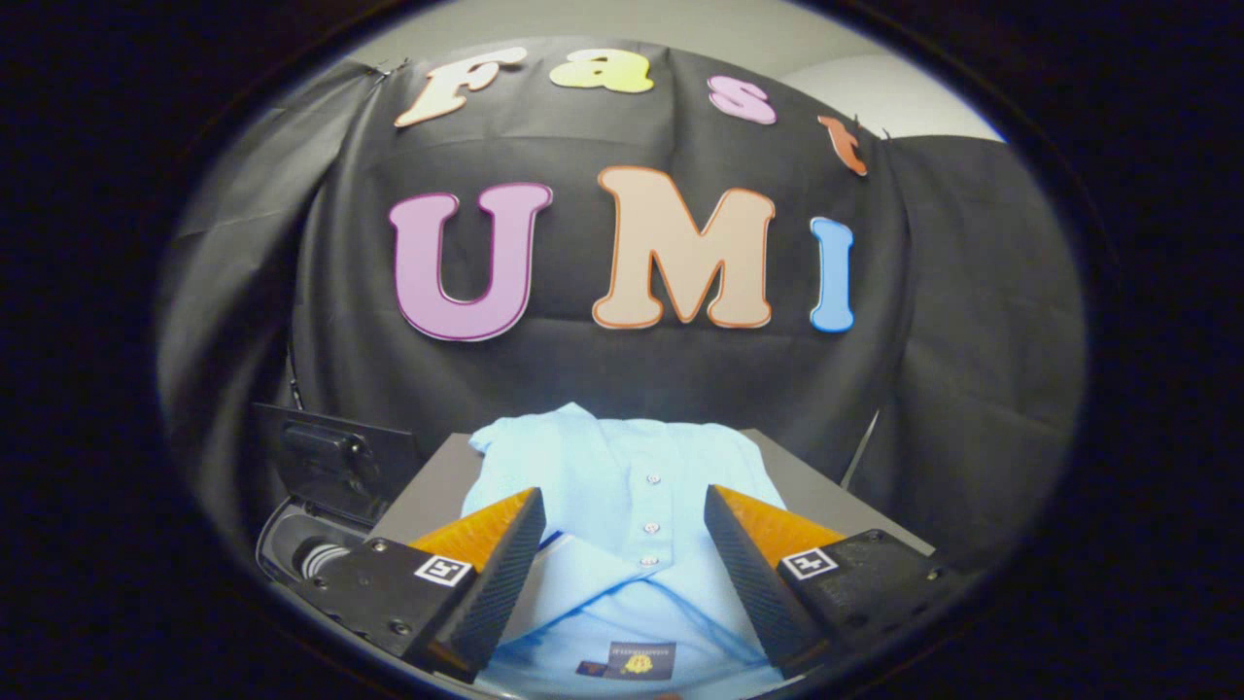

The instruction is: Put the clothes into the washing machine and then close the washing machine lid.

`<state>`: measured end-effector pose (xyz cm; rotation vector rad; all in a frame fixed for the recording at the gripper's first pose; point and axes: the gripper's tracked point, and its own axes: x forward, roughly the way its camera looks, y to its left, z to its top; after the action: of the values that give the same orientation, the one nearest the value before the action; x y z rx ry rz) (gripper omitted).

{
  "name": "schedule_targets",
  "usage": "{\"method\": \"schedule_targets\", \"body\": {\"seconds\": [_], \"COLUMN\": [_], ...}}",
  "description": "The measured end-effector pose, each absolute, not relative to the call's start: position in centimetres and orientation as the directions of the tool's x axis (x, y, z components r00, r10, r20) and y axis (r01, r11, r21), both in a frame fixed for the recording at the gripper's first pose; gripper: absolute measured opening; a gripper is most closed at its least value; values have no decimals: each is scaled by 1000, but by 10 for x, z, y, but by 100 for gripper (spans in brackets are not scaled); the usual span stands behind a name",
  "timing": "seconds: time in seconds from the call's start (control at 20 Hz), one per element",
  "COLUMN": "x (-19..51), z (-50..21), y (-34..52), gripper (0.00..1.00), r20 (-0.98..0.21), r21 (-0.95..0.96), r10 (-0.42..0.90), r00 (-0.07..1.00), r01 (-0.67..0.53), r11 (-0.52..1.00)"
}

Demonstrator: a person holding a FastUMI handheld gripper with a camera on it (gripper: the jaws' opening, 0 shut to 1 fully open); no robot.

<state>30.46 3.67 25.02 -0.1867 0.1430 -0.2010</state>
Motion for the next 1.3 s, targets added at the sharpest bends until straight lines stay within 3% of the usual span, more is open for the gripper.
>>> {"method": "schedule_targets", "body": {"seconds": [0.25, 0.45, 0.65, 0.8, 1.0, 1.1, 1.3], "x": [317, 321, 322, 323, 322, 319, 312], "z": [213, 211, 207, 206, 204, 204, 200], "y": [18, 21, 30, 36, 48, 62, 103], "gripper": [100, 98, 84, 51, 27, 16, 7], "r20": [-288, -303, -310, -319, -300, -279, -241], "r21": [-240, -168, -154, -137, -120, -86, -4], "r10": [-257, -239, -216, -225, -227, -194, -124], "r00": [922, 923, 926, 920, 927, 940, 963], "r01": [191, 195, 176, 191, 199, 177, 127], "r11": [952, 966, 972, 972, 973, 980, 992]}}
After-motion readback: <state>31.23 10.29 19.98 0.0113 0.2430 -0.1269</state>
